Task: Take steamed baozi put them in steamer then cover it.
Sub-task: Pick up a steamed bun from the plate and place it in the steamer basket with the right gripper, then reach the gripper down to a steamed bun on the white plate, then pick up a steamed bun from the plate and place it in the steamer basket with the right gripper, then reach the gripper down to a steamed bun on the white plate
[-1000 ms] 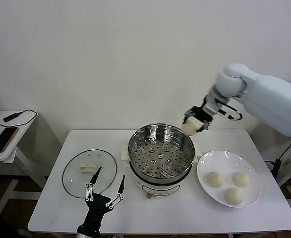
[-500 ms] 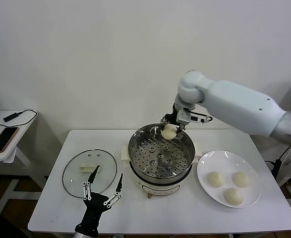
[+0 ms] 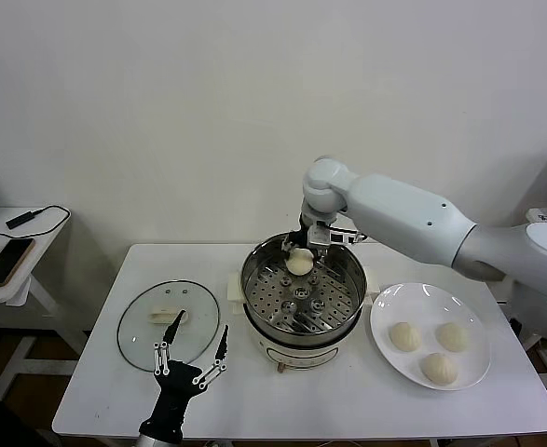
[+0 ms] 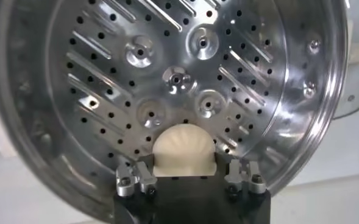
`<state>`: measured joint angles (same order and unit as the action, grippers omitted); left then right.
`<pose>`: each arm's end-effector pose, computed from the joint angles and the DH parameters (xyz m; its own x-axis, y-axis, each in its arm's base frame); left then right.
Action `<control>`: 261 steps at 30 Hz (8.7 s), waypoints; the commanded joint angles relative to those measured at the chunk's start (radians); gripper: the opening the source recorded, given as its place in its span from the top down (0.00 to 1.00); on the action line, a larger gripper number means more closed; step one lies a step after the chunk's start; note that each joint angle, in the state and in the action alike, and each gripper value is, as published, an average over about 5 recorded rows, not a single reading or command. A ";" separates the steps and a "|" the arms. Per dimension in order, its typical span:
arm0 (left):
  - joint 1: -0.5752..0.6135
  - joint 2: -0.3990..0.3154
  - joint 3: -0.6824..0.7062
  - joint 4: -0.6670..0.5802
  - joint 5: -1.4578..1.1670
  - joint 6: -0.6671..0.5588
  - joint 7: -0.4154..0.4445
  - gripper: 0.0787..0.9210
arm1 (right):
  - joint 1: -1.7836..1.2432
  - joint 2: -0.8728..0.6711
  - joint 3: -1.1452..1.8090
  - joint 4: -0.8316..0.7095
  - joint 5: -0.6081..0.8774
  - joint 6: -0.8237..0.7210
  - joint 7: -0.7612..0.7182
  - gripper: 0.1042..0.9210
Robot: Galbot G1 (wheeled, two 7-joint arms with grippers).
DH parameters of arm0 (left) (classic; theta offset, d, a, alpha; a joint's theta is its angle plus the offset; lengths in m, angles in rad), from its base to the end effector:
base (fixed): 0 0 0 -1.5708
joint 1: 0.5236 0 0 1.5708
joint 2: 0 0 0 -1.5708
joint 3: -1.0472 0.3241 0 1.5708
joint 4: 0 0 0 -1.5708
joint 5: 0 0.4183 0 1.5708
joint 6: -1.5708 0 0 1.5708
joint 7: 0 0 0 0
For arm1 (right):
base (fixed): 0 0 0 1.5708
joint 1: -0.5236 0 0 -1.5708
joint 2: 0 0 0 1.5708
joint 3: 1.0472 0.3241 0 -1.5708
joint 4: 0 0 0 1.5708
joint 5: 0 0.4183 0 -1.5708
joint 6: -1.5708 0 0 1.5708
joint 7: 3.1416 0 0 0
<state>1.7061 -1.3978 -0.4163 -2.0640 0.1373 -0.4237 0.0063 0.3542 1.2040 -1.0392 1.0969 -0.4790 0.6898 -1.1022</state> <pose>0.2095 -0.0172 -0.3278 -0.9374 0.2615 -0.2301 0.2161 0.9546 0.2048 0.6059 0.1627 -0.1006 -0.2056 -0.1229 0.9709 -0.0617 -0.9885 -0.1382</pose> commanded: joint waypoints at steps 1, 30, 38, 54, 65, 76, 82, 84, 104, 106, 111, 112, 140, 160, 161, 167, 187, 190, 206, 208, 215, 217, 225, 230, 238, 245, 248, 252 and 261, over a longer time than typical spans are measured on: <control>0.000 -0.002 -0.001 0.002 -0.001 -0.002 0.000 0.12 | -0.024 0.032 0.007 -0.031 -0.031 0.014 0.008 0.27; -0.018 0.007 0.028 0.005 0.007 0.002 -0.002 0.12 | 0.345 -0.590 -0.385 0.139 0.840 -0.711 -0.142 0.12; -0.014 0.000 0.023 0.005 0.009 0.001 -0.003 0.12 | 0.160 -0.628 -0.423 0.178 0.869 -0.753 -0.032 0.12; -0.014 -0.004 0.023 0.018 0.015 -0.003 -0.006 0.12 | -0.068 -0.611 -0.306 0.127 0.815 -0.781 0.123 0.12; -0.011 -0.005 0.020 0.023 0.015 -0.008 -0.007 0.12 | -0.120 -0.575 -0.265 0.085 0.801 -0.784 0.152 0.12; -0.013 -0.005 0.018 0.029 0.015 -0.009 -0.007 0.12 | -0.135 -0.563 -0.257 0.077 0.789 -0.784 0.148 0.12; -0.014 -0.005 0.017 0.034 0.015 -0.012 -0.008 0.12 | -0.140 -0.568 -0.255 0.080 0.786 -0.784 0.147 0.18; -0.015 -0.004 0.015 0.034 0.014 -0.012 -0.008 0.12 | -0.140 -0.571 -0.250 0.082 0.786 -0.784 0.145 0.22; -0.026 0.017 0.040 0.015 0.012 -0.010 -0.012 0.12 | 0.511 -0.534 -0.540 0.242 0.917 -0.782 -0.162 0.29; -0.027 0.019 0.045 0.013 0.012 -0.011 -0.013 0.12 | 0.592 -0.505 -0.582 0.287 0.954 -0.792 -0.175 0.29; -0.027 0.022 0.053 0.006 0.012 -0.011 -0.014 0.12 | 0.709 -0.406 -0.628 0.374 1.046 -0.833 -0.167 0.29; -0.027 0.022 0.055 0.004 0.012 -0.011 -0.014 0.12 | 0.719 -0.380 -0.634 0.386 1.069 -0.843 -0.157 0.29; -0.050 0.022 0.054 0.010 0.002 -0.005 -0.022 0.12 | 0.402 0.096 -0.610 0.170 1.237 -0.959 0.221 0.31; -0.051 0.020 0.046 0.014 0.002 -0.005 -0.023 0.12 | 0.328 0.111 -0.590 0.152 1.214 -0.955 0.226 0.31; -0.051 0.020 0.046 0.016 0.002 -0.006 -0.023 0.12 | 0.326 0.111 -0.589 0.151 1.213 -0.955 0.226 0.31; -0.051 0.020 0.043 0.021 0.002 -0.007 -0.023 0.12 | 0.318 0.111 -0.586 0.150 1.207 -0.954 0.228 0.31; -0.054 0.022 0.037 0.022 0.008 -0.007 -0.024 0.12 | 0.513 -0.244 -0.530 0.369 1.074 -0.944 0.023 0.12; -0.053 0.022 0.040 0.020 0.011 -0.008 -0.023 0.12 | 0.586 -0.358 -0.551 0.379 1.021 -0.913 -0.052 0.12; -0.051 0.021 0.048 0.022 0.019 -0.007 -0.023 0.12 | 0.433 -0.725 -0.616 0.339 0.773 -0.808 -0.121 0.12; -0.051 0.021 0.047 0.024 0.019 -0.007 -0.023 0.12 | 0.369 -0.745 -0.578 0.330 0.748 -0.802 -0.115 0.12; -0.049 0.019 0.043 0.029 0.021 -0.005 -0.024 0.12 | 0.119 -0.777 -0.433 0.312 0.694 -0.799 -0.097 0.12; -0.049 0.019 0.042 0.031 0.022 -0.004 -0.024 0.12 | 0.064 -0.774 -0.398 0.304 0.692 -0.799 -0.086 0.12; -0.048 0.018 0.040 0.039 0.026 -0.004 -0.024 0.12 | -0.053 -0.741 -0.308 0.271 0.693 -0.802 -0.057 0.12; -0.049 0.019 0.037 0.053 0.034 -0.008 -0.024 0.12 | -0.079 -0.717 -0.293 0.253 0.691 -0.804 -0.052 0.12; -0.046 0.016 0.031 0.054 0.033 -0.010 -0.025 0.12 | -0.124 -0.703 -0.254 0.222 0.674 -0.799 -0.043 0.12; -0.048 0.015 0.030 0.066 0.034 -0.012 -0.025 0.12 | -0.142 -0.698 -0.240 0.209 0.667 -0.799 -0.043 0.12; -0.048 0.016 0.028 0.068 0.034 -0.013 -0.025 0.12 | -0.143 -0.696 -0.239 0.206 0.667 -0.799 -0.041 0.12; -0.049 0.015 0.026 0.067 0.034 -0.013 -0.026 0.12 | -0.141 -0.694 -0.240 0.204 0.668 -0.799 -0.039 0.12; -0.050 0.014 0.024 0.067 0.033 -0.013 -0.027 0.12 | -0.133 -0.696 -0.241 0.207 0.673 -0.802 -0.045 0.24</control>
<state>1.6565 -1.3832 -0.3914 -1.9989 0.1700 -0.4362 -0.0198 0.2310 0.5100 -1.2888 1.3054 0.1945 -0.1108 -1.1464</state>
